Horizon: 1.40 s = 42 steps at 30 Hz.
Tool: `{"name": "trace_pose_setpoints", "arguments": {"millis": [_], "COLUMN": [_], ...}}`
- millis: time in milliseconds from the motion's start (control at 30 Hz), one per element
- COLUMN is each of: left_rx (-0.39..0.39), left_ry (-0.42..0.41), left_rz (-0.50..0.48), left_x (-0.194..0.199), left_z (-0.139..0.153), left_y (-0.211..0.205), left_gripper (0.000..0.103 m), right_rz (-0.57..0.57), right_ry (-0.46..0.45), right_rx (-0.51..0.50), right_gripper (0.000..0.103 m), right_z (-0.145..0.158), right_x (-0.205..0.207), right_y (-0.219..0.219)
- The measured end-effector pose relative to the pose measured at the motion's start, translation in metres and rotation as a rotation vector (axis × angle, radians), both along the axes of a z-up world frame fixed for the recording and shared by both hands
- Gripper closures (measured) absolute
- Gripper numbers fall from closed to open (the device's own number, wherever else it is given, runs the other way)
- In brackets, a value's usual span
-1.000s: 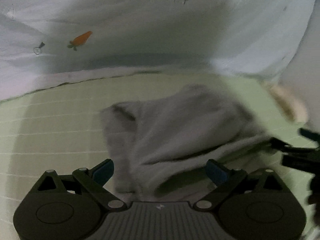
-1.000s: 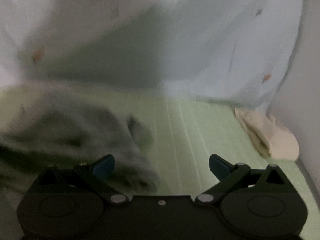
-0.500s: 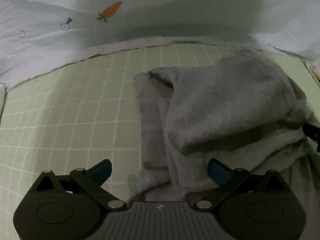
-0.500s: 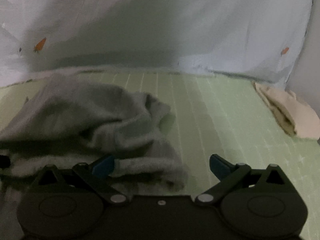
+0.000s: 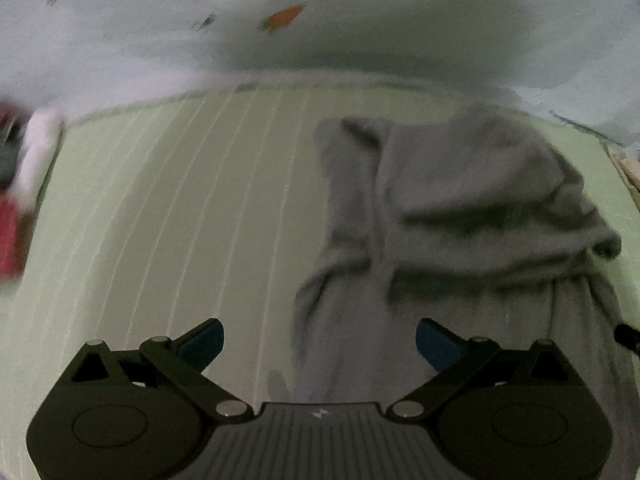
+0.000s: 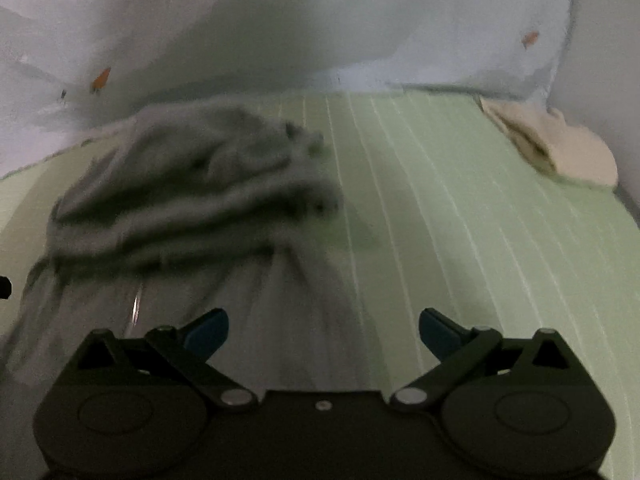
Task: Fold clothes
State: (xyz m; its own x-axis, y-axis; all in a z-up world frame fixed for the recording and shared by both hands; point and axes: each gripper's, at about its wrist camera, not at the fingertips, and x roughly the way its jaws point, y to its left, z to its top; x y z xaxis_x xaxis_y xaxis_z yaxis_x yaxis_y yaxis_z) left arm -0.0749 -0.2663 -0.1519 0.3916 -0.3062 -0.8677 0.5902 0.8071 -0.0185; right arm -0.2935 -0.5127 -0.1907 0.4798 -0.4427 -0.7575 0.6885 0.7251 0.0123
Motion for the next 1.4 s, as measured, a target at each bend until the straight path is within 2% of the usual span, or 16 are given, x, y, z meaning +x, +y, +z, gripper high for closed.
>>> {"name": "trace_pose_setpoints", "arguments": {"millis": [133,333,467,567,633,700,800,833,867,900,933,967,1000,1067,1200,1400], "left_rx": [0.042,0.044,0.044,0.044,0.044,0.03,0.02,0.024,0.02,0.013,0.007,-0.008,-0.025,-0.064,-0.145,-0.272], "left_ry": [0.044,0.075,0.095,0.11,0.12,0.122,0.116,0.115,0.123,0.133,0.144,0.166,0.193,0.234,0.313,0.306], "left_rz": [0.033,0.024,0.016,0.011,0.007,0.001,-0.02,-0.026,-0.031,-0.036,-0.041,-0.041,-0.04,-0.016,0.037,0.049], "left_x": [-0.02,-0.044,-0.06,-0.071,-0.079,-0.082,-0.087,-0.088,-0.088,-0.087,-0.087,-0.086,-0.084,-0.078,-0.064,-0.046], "left_z": [-0.012,-0.023,-0.031,-0.037,-0.04,-0.041,-0.041,-0.041,-0.04,-0.039,-0.039,-0.038,-0.038,-0.033,-0.022,0.015], "left_y": [0.029,0.051,0.065,0.076,0.083,0.086,0.082,0.079,0.077,0.075,0.072,0.072,0.072,0.074,0.079,0.062], "left_gripper": [0.002,0.002,0.002,0.002,0.005,0.016,0.032,0.037,0.049,0.059,0.065,0.076,0.085,0.087,0.089,0.09], "right_rz": [-0.002,0.011,0.0,0.0,-0.006,-0.005,0.033,0.048,0.05,0.051,0.053,0.054,0.052,0.047,0.036,0.031], "right_ry": [0.032,0.084,0.056,0.058,0.052,0.043,0.031,0.026,0.016,0.005,-0.006,-0.017,-0.017,-0.026,-0.081,-0.177], "right_rx": [0.054,0.107,0.15,0.137,0.143,0.145,0.127,0.122,0.136,0.152,0.167,0.182,0.184,0.181,0.168,0.12], "right_gripper": [0.0,0.0,0.0,0.0,0.001,0.002,0.018,0.03,0.049,0.057,0.072,0.08,0.082,0.088,0.089,0.089], "right_z": [-0.012,-0.028,-0.034,-0.035,-0.035,-0.035,-0.032,-0.03,-0.028,-0.027,-0.026,-0.025,-0.023,-0.016,0.004,0.035], "right_x": [-0.03,-0.068,-0.084,-0.084,-0.085,-0.084,-0.081,-0.081,-0.08,-0.078,-0.077,-0.076,-0.073,-0.069,-0.066,-0.056], "right_y": [0.02,0.052,0.062,0.069,0.073,0.077,0.082,0.084,0.084,0.084,0.083,0.083,0.084,0.087,0.086,0.076]}}
